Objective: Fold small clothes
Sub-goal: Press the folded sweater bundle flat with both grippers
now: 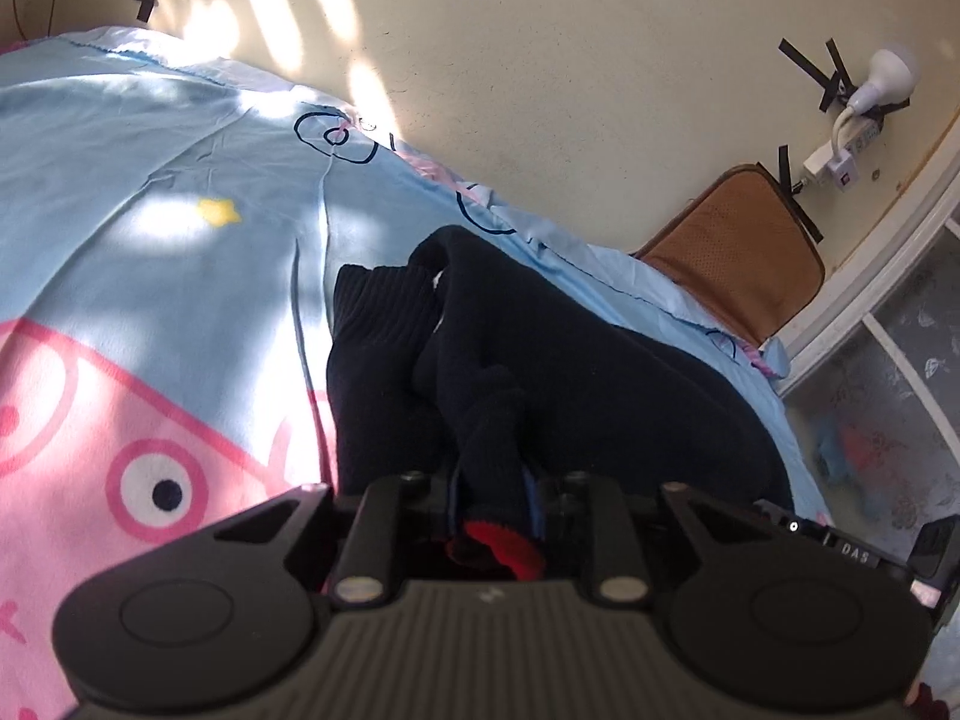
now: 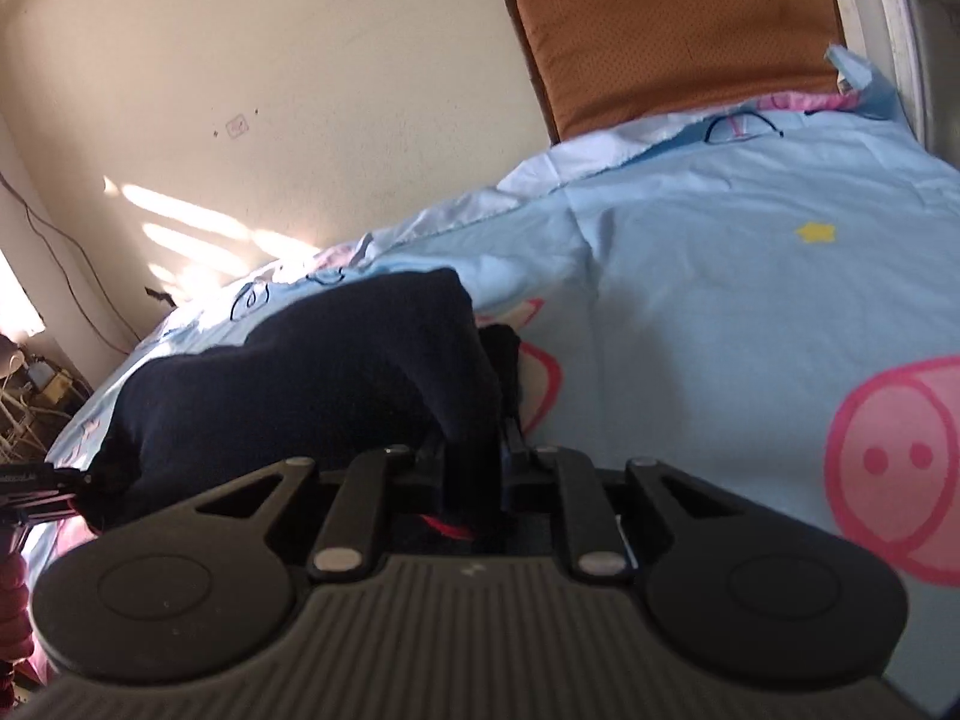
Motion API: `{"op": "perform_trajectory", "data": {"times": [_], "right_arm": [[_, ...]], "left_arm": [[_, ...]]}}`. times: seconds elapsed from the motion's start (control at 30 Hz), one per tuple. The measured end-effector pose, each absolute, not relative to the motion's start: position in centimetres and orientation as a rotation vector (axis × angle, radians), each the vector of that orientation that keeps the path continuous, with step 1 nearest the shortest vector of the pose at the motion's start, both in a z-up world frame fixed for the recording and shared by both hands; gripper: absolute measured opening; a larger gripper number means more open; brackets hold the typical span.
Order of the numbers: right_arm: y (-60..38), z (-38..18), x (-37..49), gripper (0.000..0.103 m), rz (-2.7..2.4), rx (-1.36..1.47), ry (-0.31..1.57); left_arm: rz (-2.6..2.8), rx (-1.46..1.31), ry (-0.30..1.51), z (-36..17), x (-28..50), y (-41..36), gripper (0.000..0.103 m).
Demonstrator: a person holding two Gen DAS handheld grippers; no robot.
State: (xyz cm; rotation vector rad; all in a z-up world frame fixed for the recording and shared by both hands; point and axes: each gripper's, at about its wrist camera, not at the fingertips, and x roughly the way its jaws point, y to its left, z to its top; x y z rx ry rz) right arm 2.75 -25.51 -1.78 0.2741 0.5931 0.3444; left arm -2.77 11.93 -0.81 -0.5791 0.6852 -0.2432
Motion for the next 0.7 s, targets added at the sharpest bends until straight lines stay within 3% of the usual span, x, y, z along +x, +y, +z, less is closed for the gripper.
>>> {"op": "perform_trajectory", "data": {"times": [0.03, 0.1, 0.17, 0.33, 0.53, 0.57, 0.6, 0.63, 0.7], "right_arm": [[-25.6, -1.2, 2.3, 0.037, 0.353, 0.268, 0.575], [-25.9, 0.5, 1.6, 0.042, 0.384, 0.271, 0.503], [-26.2, 2.3, 1.3, 0.042, 0.414, 0.278, 0.44], [-22.9, 4.8, 3.9, 0.042, 0.524, 0.294, 0.392], [-17.3, 1.8, 9.4, 0.042, 0.635, 0.381, 0.537], [-17.0, 0.7, 10.4, 0.04, 0.626, 0.402, 0.577], [-16.9, -0.2, 11.1, 0.031, 0.608, 0.395, 0.593], [-17.1, -1.1, 11.6, 0.002, 0.577, 0.362, 0.587], [-18.6, -2.3, 12.0, 0.0, 0.605, 0.435, 0.565]], "left_arm": [[-0.259, -0.605, 0.688, -0.6, -3.0, 12.5, 0.023], [-0.25, -0.639, 0.664, 0.6, -4.0, 13.6, 0.032], [-0.224, -0.637, 0.579, 2.6, -5.0, 14.6, 0.038], [-0.303, -0.6, 0.473, 6.5, -3.0, 12.4, 0.038], [-0.369, -0.493, 0.567, 3.3, 2.8, 5.9, 0.037], [-0.336, -0.466, 0.594, 2.0, 3.4, 5.6, 0.036], [-0.314, -0.452, 0.61, 0.9, 3.6, 5.7, 0.025], [-0.299, -0.439, 0.614, 0.0, 3.7, 6.0, 0.007], [-0.339, -0.456, 0.578, -1.4, 3.1, 7.9, 0.006]]}}
